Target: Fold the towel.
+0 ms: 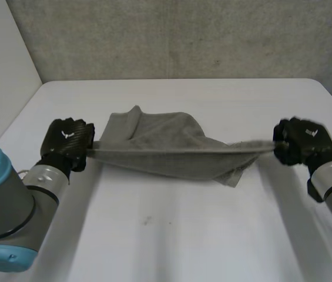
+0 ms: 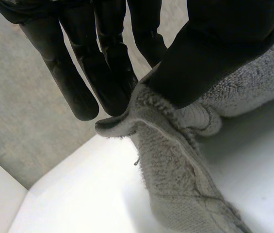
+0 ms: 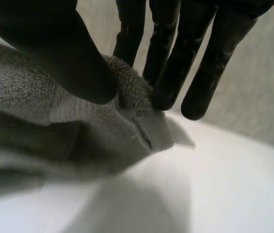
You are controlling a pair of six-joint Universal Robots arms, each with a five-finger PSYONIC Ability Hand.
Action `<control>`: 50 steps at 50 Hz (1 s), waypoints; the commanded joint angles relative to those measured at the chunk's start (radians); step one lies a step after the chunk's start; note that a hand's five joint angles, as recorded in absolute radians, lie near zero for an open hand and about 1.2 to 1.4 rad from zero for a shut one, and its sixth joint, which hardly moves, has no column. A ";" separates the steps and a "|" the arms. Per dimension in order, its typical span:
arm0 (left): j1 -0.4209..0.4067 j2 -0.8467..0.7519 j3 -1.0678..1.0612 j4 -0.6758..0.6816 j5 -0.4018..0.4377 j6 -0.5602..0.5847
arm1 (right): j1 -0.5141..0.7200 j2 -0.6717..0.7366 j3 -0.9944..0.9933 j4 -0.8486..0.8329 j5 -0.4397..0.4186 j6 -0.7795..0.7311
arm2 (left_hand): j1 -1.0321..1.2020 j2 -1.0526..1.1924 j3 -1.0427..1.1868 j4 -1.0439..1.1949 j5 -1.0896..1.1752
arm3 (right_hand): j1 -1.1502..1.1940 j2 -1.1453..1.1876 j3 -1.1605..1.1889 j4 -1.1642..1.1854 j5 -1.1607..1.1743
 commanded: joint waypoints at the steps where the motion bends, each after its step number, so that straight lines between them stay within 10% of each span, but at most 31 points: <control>1: 0.007 0.180 0.044 -0.130 0.004 0.003 | 0.001 -0.220 -0.153 0.243 -0.056 -0.043 | 0.212 0.179 0.180 0.180 0.190 | 0.448 0.475 0.214 0.207 0.251; 15: 0.024 0.376 0.228 -0.546 0.086 0.081 | -0.037 -0.298 -0.612 0.915 -0.159 -0.474 | 0.212 0.179 0.180 0.180 0.190 | 0.448 0.475 0.214 0.207 0.251; 24: 0.090 0.209 0.288 -0.664 0.145 0.239 | 0.018 -0.053 -0.662 1.108 -0.112 -0.735 | 0.212 0.179 0.180 0.180 0.190 | 0.448 0.475 0.214 0.207 0.251; 39: 0.092 -0.275 0.578 -0.664 0.138 0.316 | 0.190 0.331 -0.854 1.011 0.158 -0.832 | 0.212 0.179 0.180 0.180 0.190 | 0.448 0.475 0.214 0.207 0.251; 50: 0.082 -0.404 1.228 -0.437 0.095 0.314 | 0.237 0.334 -1.187 0.281 0.278 -0.833 | 0.212 0.179 0.180 0.180 0.190 | 0.448 0.475 0.214 0.207 0.251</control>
